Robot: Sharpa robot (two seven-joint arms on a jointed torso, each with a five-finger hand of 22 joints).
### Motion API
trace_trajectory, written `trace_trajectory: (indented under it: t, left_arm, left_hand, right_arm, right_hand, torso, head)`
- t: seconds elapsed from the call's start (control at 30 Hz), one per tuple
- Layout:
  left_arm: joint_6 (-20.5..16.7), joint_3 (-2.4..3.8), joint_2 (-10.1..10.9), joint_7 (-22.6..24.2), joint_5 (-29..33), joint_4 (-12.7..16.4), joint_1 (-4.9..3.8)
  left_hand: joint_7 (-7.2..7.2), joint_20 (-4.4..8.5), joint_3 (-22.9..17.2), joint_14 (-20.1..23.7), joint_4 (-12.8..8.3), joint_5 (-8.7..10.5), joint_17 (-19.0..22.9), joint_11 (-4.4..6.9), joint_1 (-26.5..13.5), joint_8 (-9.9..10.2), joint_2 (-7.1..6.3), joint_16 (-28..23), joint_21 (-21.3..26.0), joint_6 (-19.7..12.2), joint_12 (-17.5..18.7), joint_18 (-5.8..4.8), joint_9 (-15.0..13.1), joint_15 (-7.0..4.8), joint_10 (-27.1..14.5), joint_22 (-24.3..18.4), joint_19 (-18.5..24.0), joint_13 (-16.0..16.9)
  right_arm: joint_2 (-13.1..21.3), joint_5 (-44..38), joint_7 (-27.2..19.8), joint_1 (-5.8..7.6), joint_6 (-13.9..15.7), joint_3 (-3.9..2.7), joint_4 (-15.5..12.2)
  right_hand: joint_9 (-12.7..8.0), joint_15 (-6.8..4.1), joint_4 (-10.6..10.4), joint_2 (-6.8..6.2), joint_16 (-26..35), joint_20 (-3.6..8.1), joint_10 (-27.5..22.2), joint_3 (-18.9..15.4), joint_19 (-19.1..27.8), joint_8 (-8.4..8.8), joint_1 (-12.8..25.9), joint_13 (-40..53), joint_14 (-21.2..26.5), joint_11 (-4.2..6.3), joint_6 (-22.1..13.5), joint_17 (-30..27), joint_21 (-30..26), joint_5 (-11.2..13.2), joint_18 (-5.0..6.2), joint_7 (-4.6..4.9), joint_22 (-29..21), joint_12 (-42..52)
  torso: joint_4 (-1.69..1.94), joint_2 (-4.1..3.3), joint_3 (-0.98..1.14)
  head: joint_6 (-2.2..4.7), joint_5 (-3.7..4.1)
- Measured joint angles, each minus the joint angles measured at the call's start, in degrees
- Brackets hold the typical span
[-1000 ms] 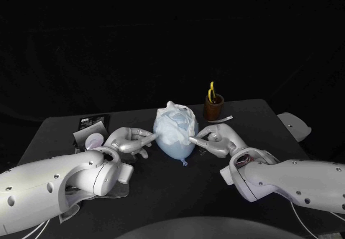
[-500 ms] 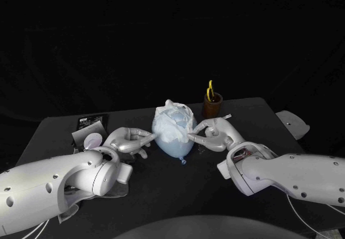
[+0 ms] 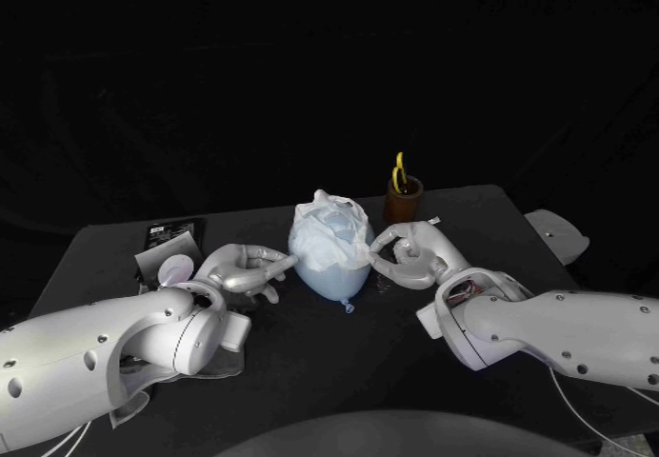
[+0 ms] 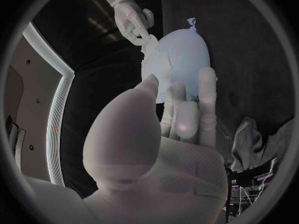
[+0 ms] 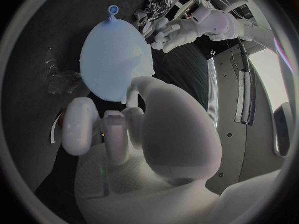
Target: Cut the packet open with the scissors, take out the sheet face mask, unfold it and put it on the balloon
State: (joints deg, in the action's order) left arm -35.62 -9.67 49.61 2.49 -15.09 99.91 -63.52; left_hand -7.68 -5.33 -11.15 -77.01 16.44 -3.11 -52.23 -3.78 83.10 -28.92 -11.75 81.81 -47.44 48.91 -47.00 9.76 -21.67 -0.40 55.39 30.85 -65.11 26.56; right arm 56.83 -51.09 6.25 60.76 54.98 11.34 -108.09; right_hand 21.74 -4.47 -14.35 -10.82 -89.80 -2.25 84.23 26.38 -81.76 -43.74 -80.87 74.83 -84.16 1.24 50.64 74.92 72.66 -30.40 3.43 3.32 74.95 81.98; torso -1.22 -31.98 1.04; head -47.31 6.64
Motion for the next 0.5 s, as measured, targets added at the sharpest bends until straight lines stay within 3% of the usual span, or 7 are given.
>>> trace_trajectory:
  t: [0.1,0.13,0.2,0.3,0.5]
  left_arm:
    - [0.04,0.0,0.04,-0.07,0.0,-0.01,0.02]
    - [0.05,0.0,0.05,-0.08,-0.01,-0.01,0.03]
    - [0.08,0.0,0.09,-0.12,-0.01,-0.01,0.04]
    - [0.12,0.0,0.16,-0.16,-0.01,-0.02,0.06]
    - [0.2,0.0,0.27,-0.21,-0.01,-0.09,0.11]
  left_hand:
    - [0.0,0.0,0.0,-0.2,0.0,0.0,-0.18,0.0,0.22,0.0,0.22,0.0,0.0,0.0,0.0,-0.01,0.0,0.2,0.0,0.0,0.0,-0.01]
    - [0.0,0.0,0.0,-0.2,0.0,0.0,-0.18,0.0,0.22,0.0,0.22,0.0,0.0,0.0,0.0,-0.02,0.01,0.2,0.0,0.0,0.0,-0.01]
    - [0.0,0.01,0.0,-0.24,0.0,0.0,-0.22,0.0,0.22,-0.16,0.22,0.12,-0.05,0.0,0.0,-0.03,0.01,0.16,0.0,0.01,-0.01,-0.01]
    - [0.0,0.21,0.0,-0.41,0.0,0.0,-0.34,0.0,0.22,-0.29,0.22,0.28,-0.22,0.0,0.0,-0.04,0.01,0.0,0.0,0.05,-0.21,-0.01]
    - [0.0,0.21,0.0,-0.4,0.0,0.0,-0.53,0.0,0.22,-0.29,0.22,0.28,-0.22,0.0,-0.25,-0.06,0.02,0.0,0.0,0.05,-0.22,-0.02]
  right_arm:
    - [0.25,-0.06,0.17,0.0,0.0,0.0,-0.08]
    - [0.32,-0.08,0.22,0.0,0.0,0.0,-0.1]
    - [0.51,-0.1,0.35,0.0,0.01,0.0,-0.12]
    - [0.78,-0.11,0.6,-0.02,0.02,0.0,-0.15]
    - [1.06,0.17,1.03,-0.6,0.03,0.0,-0.31]
  right_hand:
    - [0.34,0.0,2.49,-0.98,0.0,0.06,-0.01,6.68,-0.06,-1.31,1.85,0.16,0.0,0.0,-0.55,0.04,0.67,0.02,0.0,0.17,0.0,0.06]
    - [0.35,0.0,5.05,-0.87,0.0,0.29,-0.04,11.78,-0.29,-1.77,3.08,0.17,0.0,-0.02,-0.63,0.04,1.17,2.17,0.0,0.11,0.0,0.34]
    - [0.38,-0.01,7.96,-0.4,0.0,0.29,-0.32,17.29,-0.36,-2.42,5.83,0.17,-0.01,-0.13,-0.31,0.04,1.79,4.37,0.0,0.2,0.0,0.43]
    - [0.34,0.0,10.42,0.62,0.0,0.01,-0.32,20.21,-0.65,-2.85,8.94,0.18,-0.01,-0.12,0.3,0.04,2.22,5.02,-0.01,0.43,0.0,0.69]
    - [-0.04,0.01,12.5,0.42,0.04,0.1,-0.33,21.28,-0.74,-2.99,10.49,0.17,0.0,-0.12,0.4,0.03,2.87,5.02,-0.01,0.5,-0.02,1.0]
  torso:
    - [-0.01,0.01,0.0]
    - [-0.01,0.0,0.0]
    - [0.0,0.0,-0.01]
    - [0.02,0.0,-0.02]
    - [0.02,-0.03,-0.05]
  head:
    - [0.09,0.21]
    - [0.11,0.27]
    - [0.15,0.46]
    - [0.16,0.6]
    - [0.16,0.82]
